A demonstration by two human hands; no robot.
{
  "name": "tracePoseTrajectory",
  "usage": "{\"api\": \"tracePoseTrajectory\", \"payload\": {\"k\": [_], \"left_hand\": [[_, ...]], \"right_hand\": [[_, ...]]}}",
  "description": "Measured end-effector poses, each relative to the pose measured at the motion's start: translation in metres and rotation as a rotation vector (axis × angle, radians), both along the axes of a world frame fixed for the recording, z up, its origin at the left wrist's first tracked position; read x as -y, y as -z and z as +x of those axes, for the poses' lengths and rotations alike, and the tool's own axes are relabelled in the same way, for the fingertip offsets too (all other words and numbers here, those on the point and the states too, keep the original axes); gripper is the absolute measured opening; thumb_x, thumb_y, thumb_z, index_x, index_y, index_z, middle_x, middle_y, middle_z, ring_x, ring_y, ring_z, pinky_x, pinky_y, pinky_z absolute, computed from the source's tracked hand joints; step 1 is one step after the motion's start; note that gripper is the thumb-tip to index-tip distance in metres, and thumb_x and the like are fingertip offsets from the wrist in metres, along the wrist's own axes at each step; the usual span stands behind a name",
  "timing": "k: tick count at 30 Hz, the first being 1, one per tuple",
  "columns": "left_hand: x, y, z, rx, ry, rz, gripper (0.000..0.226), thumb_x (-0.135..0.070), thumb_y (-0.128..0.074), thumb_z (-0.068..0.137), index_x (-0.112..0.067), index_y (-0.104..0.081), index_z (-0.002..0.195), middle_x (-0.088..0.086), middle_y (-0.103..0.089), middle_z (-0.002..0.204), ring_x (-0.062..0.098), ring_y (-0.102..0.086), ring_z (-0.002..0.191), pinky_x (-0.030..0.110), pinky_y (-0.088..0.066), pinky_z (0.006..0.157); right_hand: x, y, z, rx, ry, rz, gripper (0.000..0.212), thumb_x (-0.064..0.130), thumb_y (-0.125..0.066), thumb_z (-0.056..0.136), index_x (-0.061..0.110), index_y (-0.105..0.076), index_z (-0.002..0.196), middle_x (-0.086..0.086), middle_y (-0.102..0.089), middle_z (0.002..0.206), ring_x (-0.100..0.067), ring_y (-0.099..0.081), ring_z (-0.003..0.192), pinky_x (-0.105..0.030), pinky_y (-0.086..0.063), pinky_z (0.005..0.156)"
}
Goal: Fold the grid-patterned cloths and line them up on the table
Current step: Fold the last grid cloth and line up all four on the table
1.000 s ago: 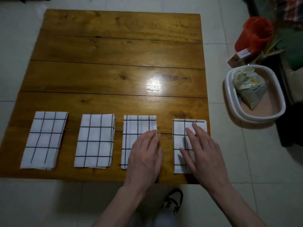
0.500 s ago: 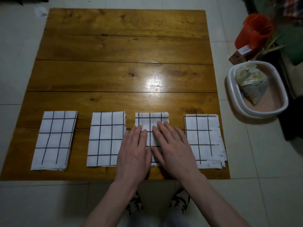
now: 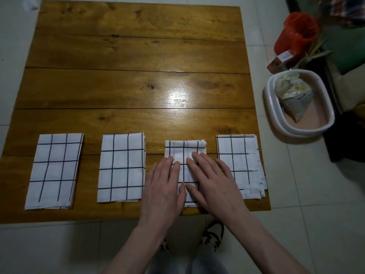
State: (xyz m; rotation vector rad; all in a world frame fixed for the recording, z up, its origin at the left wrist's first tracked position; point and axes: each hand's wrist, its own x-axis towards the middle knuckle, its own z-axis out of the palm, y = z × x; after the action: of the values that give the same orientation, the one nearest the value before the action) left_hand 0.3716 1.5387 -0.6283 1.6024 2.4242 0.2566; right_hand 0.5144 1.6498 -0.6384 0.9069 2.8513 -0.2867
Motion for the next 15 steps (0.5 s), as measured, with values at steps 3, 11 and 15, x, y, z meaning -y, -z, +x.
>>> {"api": "tracePoseTrajectory", "payload": {"k": [3, 11, 15], "left_hand": [[-0.003, 0.001, 0.004, 0.005, -0.013, 0.018, 0.061, -0.034, -0.064, 0.092, -0.008, -0.052, 0.146, 0.017, -0.052, 0.151, 0.032, -0.048, 0.143, 0.05, -0.037, 0.119], [-0.012, 0.004, 0.005, 0.03, -0.037, 0.032, 0.058, -0.034, -0.059, 0.097, -0.006, -0.051, 0.146, 0.018, -0.049, 0.153, 0.032, -0.044, 0.146, 0.051, -0.033, 0.123], [-0.013, 0.004, 0.004, 0.029, -0.032, 0.036, 0.058, -0.034, -0.059, 0.096, -0.005, -0.052, 0.146, 0.018, -0.05, 0.153, 0.032, -0.044, 0.146, 0.052, -0.033, 0.123]], "right_hand": [[-0.005, 0.0, 0.001, -0.002, 0.006, -0.011, 0.066, 0.059, -0.036, 0.106, 0.024, -0.031, 0.161, 0.0, -0.025, 0.17, -0.017, -0.024, 0.156, -0.04, -0.021, 0.122], [-0.018, -0.004, -0.006, 0.003, 0.018, -0.007, 0.065, 0.058, -0.038, 0.105, 0.023, -0.035, 0.159, -0.001, -0.03, 0.168, -0.019, -0.028, 0.155, -0.042, -0.024, 0.123], [-0.018, -0.004, -0.005, 0.0, 0.016, -0.001, 0.065, 0.059, -0.038, 0.105, 0.023, -0.035, 0.159, -0.001, -0.031, 0.168, -0.019, -0.028, 0.155, -0.042, -0.022, 0.124]]}}
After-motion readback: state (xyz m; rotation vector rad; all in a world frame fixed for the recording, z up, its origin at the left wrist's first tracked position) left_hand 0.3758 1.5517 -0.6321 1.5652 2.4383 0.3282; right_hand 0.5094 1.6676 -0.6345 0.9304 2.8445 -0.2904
